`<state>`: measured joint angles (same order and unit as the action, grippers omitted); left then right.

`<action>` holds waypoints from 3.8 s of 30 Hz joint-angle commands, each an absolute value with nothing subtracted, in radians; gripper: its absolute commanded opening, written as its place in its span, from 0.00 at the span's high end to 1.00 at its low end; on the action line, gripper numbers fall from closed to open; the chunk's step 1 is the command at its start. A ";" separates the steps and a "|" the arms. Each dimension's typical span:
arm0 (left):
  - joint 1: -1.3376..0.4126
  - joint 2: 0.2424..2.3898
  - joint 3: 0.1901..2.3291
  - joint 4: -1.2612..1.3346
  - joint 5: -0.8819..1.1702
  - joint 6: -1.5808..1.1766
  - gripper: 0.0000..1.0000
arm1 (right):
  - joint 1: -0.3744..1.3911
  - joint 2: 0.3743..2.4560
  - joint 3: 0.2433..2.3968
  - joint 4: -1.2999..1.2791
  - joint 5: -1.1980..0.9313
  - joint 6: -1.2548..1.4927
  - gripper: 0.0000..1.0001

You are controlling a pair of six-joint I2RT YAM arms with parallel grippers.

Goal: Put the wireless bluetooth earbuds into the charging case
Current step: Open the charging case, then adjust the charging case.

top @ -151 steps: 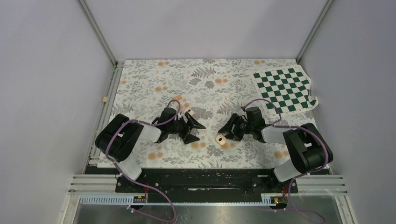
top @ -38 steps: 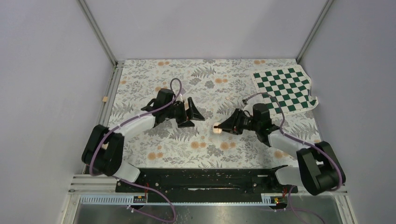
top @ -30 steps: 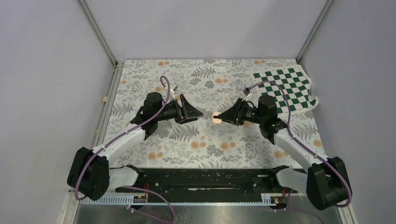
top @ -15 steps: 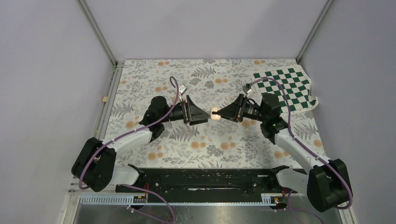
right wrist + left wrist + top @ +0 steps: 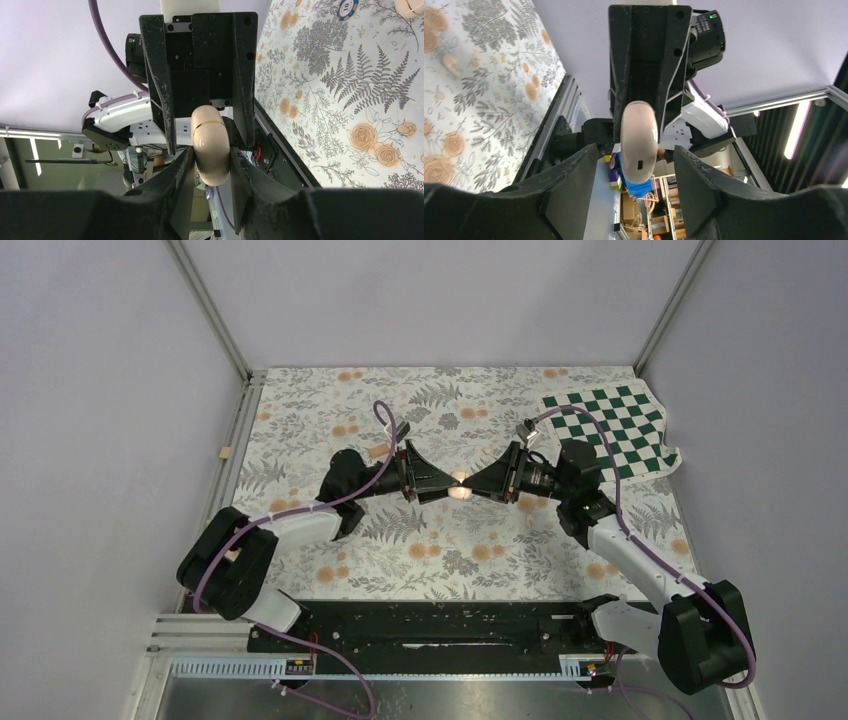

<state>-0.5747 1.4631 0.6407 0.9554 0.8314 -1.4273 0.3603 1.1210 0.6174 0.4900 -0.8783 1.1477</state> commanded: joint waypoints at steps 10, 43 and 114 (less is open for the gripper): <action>-0.606 1.540 0.653 1.282 0.833 -1.584 0.55 | 0.374 1.081 0.660 0.452 -0.877 1.112 1.00; -0.592 1.469 0.613 1.406 0.815 -1.681 1.00 | 0.347 1.056 0.536 0.503 -0.808 1.183 0.47; -0.519 1.440 0.721 1.442 1.006 -1.646 1.00 | 0.247 1.521 0.799 -0.339 0.097 0.648 0.51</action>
<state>-0.5171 1.4326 0.7040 1.3514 0.9985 -1.6463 0.2546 1.4761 0.7525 -0.3630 0.0696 0.6525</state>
